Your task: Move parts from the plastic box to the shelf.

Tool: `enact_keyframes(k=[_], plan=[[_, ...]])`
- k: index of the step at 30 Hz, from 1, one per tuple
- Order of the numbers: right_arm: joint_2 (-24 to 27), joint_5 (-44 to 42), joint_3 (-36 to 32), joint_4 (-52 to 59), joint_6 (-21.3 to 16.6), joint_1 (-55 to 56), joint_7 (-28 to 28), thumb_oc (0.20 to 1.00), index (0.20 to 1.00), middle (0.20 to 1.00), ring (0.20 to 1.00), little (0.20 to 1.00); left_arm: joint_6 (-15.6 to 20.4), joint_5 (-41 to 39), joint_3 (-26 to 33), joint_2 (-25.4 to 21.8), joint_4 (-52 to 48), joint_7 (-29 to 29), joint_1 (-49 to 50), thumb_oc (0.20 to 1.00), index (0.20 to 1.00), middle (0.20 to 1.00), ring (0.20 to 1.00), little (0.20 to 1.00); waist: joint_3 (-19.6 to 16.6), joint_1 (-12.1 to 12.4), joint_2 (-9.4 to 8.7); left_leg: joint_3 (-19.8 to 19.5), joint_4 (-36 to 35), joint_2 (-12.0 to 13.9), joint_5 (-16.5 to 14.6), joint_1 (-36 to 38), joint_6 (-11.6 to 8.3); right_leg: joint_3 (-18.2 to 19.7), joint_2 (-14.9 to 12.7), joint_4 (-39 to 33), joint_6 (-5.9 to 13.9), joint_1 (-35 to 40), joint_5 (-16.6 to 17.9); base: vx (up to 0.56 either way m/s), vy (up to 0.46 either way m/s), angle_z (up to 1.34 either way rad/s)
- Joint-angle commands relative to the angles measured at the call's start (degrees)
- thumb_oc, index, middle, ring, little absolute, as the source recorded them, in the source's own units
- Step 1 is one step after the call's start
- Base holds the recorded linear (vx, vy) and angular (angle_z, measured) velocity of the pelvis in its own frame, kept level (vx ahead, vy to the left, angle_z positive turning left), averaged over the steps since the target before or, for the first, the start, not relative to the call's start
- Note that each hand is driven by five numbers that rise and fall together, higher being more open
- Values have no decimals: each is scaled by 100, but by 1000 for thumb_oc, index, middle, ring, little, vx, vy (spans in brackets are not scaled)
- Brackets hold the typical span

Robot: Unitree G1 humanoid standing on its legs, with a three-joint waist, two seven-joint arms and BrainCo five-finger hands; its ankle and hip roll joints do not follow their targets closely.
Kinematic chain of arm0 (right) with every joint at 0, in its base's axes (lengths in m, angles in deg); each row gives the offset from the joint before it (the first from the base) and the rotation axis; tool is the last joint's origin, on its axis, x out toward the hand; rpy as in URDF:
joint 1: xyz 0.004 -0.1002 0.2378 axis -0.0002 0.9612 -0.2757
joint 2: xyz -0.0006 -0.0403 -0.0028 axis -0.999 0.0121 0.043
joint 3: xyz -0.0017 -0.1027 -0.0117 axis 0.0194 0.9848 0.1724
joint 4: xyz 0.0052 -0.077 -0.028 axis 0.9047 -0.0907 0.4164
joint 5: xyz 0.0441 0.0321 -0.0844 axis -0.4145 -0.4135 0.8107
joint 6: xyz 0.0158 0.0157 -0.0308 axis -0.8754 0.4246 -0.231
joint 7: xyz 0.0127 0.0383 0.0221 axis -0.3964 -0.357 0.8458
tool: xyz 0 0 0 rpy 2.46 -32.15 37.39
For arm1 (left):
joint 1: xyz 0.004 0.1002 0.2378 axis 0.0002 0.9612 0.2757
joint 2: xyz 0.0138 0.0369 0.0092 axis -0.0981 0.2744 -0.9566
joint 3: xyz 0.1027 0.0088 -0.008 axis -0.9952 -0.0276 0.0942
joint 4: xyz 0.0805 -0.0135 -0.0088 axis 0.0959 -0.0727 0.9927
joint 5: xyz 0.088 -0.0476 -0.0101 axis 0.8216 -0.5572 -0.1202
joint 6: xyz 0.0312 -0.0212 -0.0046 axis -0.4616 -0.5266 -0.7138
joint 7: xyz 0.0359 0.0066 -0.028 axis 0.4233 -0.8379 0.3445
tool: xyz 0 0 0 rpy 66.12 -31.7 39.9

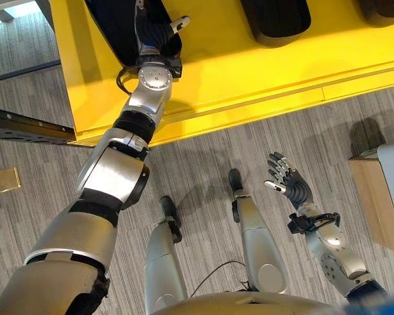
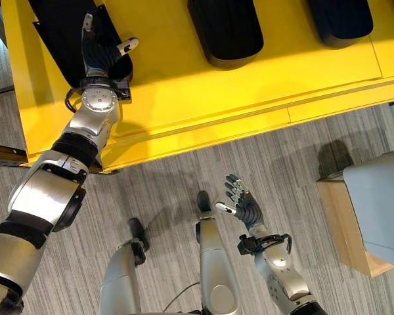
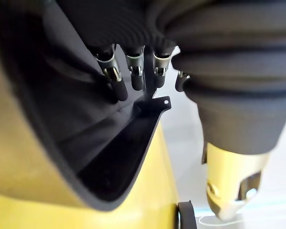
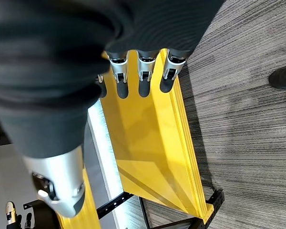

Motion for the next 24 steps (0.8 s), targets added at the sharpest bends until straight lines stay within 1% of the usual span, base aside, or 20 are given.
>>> enact_keyframes(k=[1, 6, 14, 16, 18, 19, 21, 24], plan=[[288, -17, -159, 312, -330, 16, 15, 1000, 1000, 1000, 1000, 1000, -322, 131, 181, 94, 515, -93, 504, 1000, 1000, 1000, 1000, 1000, 144, -130, -29, -397, 182, 271, -18, -286, -145, -101, -259, 303, 120, 376, -408, 0, 0, 0], [302, -29, -182, 312, -328, 12, 28, 1000, 1000, 1000, 1000, 1000, -358, 225, 166, 82, 528, -146, 586, 1000, 1000, 1000, 1000, 1000, 150, -124, -20, -384, 177, 272, -19, -281, -144, -92, -258, 304, 123, 366, -400, 0, 0, 0], [335, 0, -197, 317, -342, 5, 70, 1000, 1000, 1000, 1000, 1000, -435, 667, 28, -68, 516, -208, 664, 1000, 1000, 1000, 1000, 1000, 169, -96, -3, -382, 154, 274, -4, -284, -143, -106, -273, 305, 138, 353, -383, 0, 0, 0], [356, -18, -231, 340, -354, 29, 105, 1000, 1000, 1000, 1000, 1000, -472, 929, -88, -207, 498, -205, 661, 1000, 1000, 1000, 1000, 1000, 172, -83, 9, -390, 145, 262, 2, -292, -140, -111, -272, 301, 142, 349, -377, 0, 0, 0], [366, -20, -242, 341, -355, 34, 121, 1000, 1000, 1000, 1000, 1000, -487, 1009, -122, -243, 490, -202, 649, 1000, 1000, 1000, 1000, 1000, 173, -83, 15, -390, 145, 262, 2, -294, -137, -115, -275, 299, 144, 343, -374, 0, 0, 0], [381, -17, -277, 339, -356, 41, 134, 1000, 1000, 1000, 1000, 1000, -505, 1257, -238, -374, 471, -212, 649, 1000, 1000, 1000, 1000, 1000, 171, -78, 24, -388, 150, 260, 0, -297, -134, -117, -280, 304, 142, 336, -371, 0, 0, 0], [389, -14, -296, 343, -368, 60, 167, 1000, 1000, 1000, 1000, 1000, -521, 1438, -303, -484, 476, -215, 665, 1000, 1000, 1000, 1000, 1000, 172, -71, 30, -381, 161, 257, 2, -309, -129, -119, -285, 321, 140, 320, -370, 0, 0, 0], [389, -27, -307, 346, -381, 77, 196, 1000, 1000, 1000, 1000, 1000, -525, 1513, -316, -573, 486, -220, 707, 1000, 1000, 1000, 1000, 1000, 170, -60, 34, -377, 167, 252, -2, -318, -129, -118, -284, 329, 139, 307, -381, 0, 0, 0]])
